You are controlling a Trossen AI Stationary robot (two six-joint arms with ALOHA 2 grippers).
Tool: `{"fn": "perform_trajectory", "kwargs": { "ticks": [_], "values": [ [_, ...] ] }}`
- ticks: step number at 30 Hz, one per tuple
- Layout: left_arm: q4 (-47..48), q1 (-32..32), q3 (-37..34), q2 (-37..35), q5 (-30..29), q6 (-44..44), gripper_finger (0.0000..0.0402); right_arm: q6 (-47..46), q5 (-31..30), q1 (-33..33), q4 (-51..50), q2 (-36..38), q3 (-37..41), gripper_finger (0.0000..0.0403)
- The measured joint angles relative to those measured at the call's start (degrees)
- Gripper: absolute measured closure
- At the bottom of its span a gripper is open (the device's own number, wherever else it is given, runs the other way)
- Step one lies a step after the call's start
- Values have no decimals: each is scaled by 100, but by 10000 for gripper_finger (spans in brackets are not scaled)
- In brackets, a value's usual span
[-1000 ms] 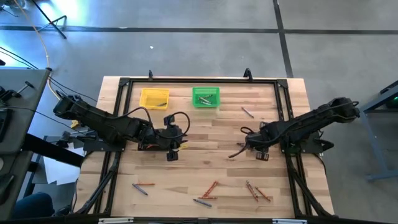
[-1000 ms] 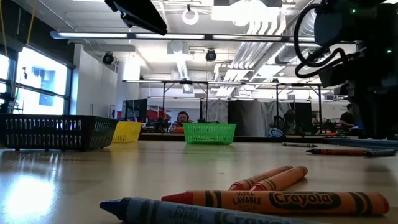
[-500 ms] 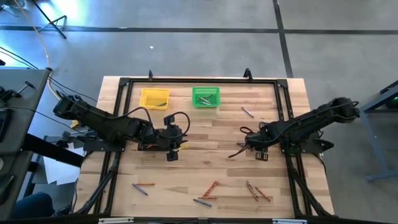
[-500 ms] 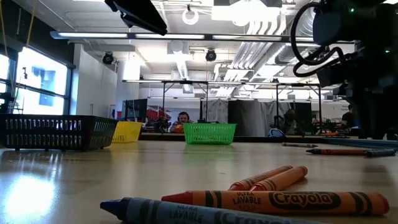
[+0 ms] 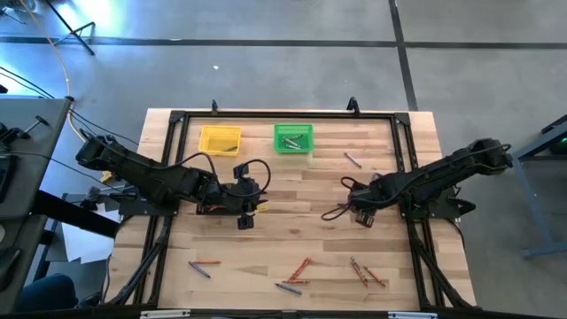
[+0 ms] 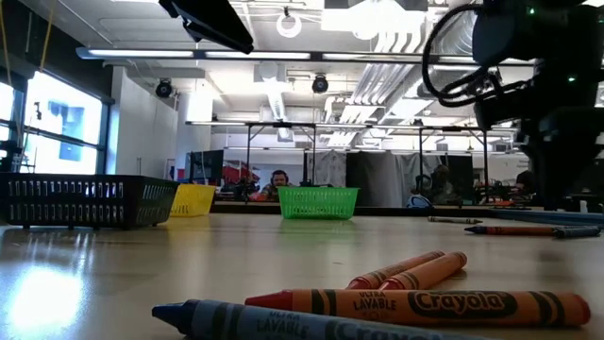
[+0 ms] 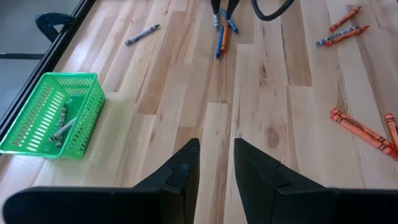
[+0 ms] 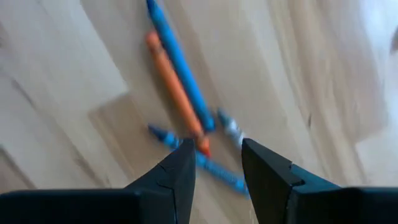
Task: Sort crayons
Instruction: Put the blue crayon into the yellow bin
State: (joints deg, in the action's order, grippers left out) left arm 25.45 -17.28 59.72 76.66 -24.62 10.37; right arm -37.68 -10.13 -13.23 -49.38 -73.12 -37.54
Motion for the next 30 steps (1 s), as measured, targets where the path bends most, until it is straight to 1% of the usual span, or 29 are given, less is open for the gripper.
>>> {"fn": "perform_trajectory", "kwargs": {
  "ticks": [6,10,14,19,25,30],
  "values": [
    [0,0,1,0,0,0,316,1388,-105,31,1037,-47,-4,279],
    [0,0,4,0,0,0,316,1984,-124,147,1331,-254,-7,279],
    [0,0,4,0,0,-1,316,2347,-132,319,1353,-517,-7,279],
    [9,-1,4,0,2,-1,316,2732,-285,556,1561,-811,-7,279],
    [18,-2,4,0,17,-2,316,2766,-76,761,1597,-997,-7,279],
    [26,-2,4,0,21,-2,316,2770,-79,765,1638,-1001,-7,279]
  ]
}}
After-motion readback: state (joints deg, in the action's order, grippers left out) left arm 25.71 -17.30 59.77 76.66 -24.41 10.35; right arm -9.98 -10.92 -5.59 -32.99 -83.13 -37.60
